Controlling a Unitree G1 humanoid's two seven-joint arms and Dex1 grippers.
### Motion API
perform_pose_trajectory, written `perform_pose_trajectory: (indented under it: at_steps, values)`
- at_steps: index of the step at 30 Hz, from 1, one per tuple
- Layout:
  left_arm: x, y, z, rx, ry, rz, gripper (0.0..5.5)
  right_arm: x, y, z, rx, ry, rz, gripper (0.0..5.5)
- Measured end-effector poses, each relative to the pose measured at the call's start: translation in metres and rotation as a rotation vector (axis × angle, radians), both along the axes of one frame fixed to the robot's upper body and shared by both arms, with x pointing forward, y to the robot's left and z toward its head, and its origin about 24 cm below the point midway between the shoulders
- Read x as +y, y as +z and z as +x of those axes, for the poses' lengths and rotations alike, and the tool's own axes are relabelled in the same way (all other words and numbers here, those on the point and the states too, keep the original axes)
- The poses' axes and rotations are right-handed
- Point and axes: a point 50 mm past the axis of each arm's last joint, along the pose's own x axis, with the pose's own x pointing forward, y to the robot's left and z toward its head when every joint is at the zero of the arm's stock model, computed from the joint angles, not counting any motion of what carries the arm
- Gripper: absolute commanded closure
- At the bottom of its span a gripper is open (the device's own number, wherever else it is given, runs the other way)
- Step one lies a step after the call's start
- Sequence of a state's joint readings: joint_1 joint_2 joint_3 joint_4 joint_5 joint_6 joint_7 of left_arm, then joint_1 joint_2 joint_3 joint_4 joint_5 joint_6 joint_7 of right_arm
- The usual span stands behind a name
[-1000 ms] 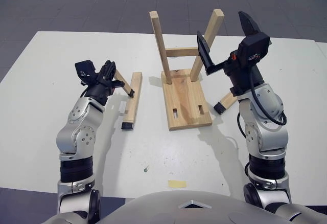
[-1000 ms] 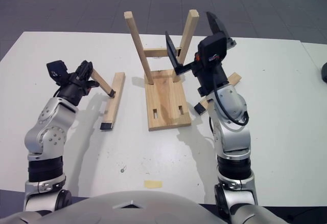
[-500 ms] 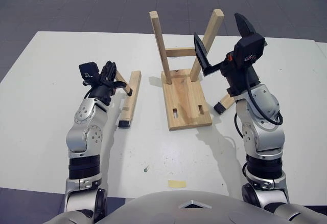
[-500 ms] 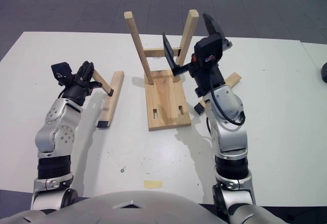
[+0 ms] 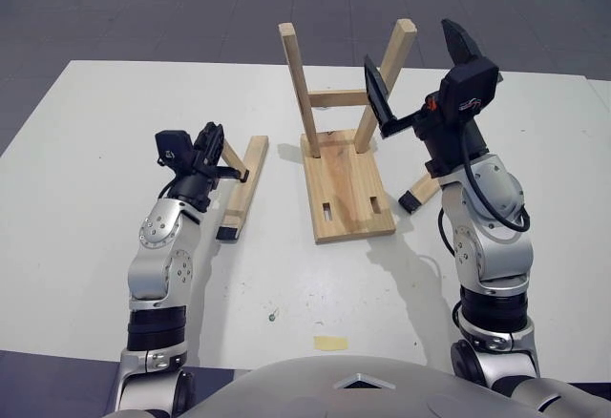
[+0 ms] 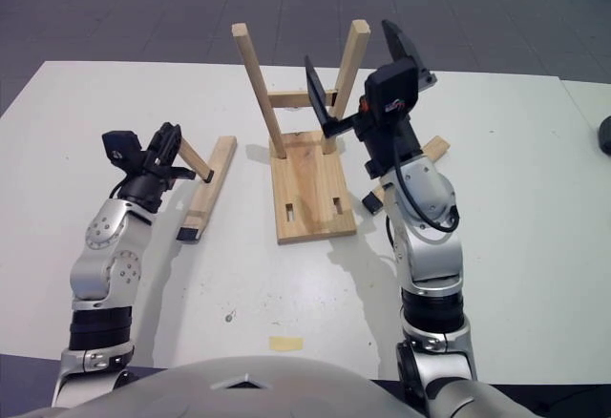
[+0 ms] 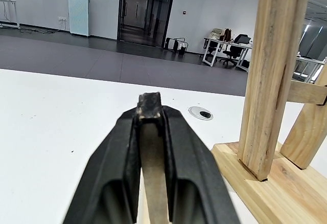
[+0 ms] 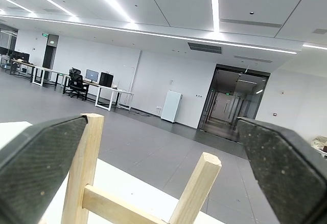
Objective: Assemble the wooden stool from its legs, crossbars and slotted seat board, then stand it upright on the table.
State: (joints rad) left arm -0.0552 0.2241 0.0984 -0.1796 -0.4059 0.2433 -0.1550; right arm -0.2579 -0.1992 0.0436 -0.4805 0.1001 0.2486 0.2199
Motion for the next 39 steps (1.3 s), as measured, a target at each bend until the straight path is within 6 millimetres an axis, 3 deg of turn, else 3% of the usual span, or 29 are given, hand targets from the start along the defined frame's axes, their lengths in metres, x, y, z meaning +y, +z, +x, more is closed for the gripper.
perform_pose_trajectory:
  at_steps: [5, 6, 11, 16, 23, 28, 32, 34, 36, 39]
  values:
    - [-0.003, 0.005, 0.000, 0.015, -0.003, 0.015, 5.07, 0.001, 0.000, 0.000, 0.001, 0.002, -0.002, 0.10]
    - [-0.004, 0.006, 0.000, 0.019, -0.005, 0.019, 4.70, 0.001, 0.000, 0.000, 0.001, 0.002, -0.003, 0.10]
    - [-0.005, -0.001, 0.000, 0.116, 0.020, 0.022, 4.04, 0.001, 0.000, 0.000, 0.001, 0.001, -0.008, 0.10]
    - [-0.013, 0.053, 0.011, -0.072, 0.017, 0.023, 3.16, 0.002, -0.001, 0.000, 0.001, 0.004, -0.008, 0.10]
    - [-0.018, 0.095, 0.020, -0.167, 0.004, 0.057, 1.95, 0.004, -0.001, 0.000, 0.003, 0.011, -0.002, 0.10]
    - [-0.010, 0.132, 0.041, -0.272, -0.008, 0.089, 1.18, 0.006, -0.001, -0.001, 0.002, 0.014, -0.002, 0.10]
    - [-0.002, 0.118, 0.056, -0.212, -0.006, 0.064, 0.54, 0.009, -0.002, -0.001, 0.005, 0.023, -0.002, 0.10]
    - [-0.001, 0.098, 0.061, -0.134, -0.027, 0.038, 0.23, 0.011, -0.002, -0.001, 0.010, 0.029, 0.002, 0.10]
    - [-0.005, 0.058, 0.061, 0.004, -0.043, 0.009, 0.13, 0.012, -0.003, -0.001, 0.016, 0.035, 0.004, 0.10]
    - [-0.011, 0.050, 0.059, -0.011, -0.049, -0.001, 0.13, 0.015, -0.007, -0.003, 0.033, 0.043, 0.010, 0.10]
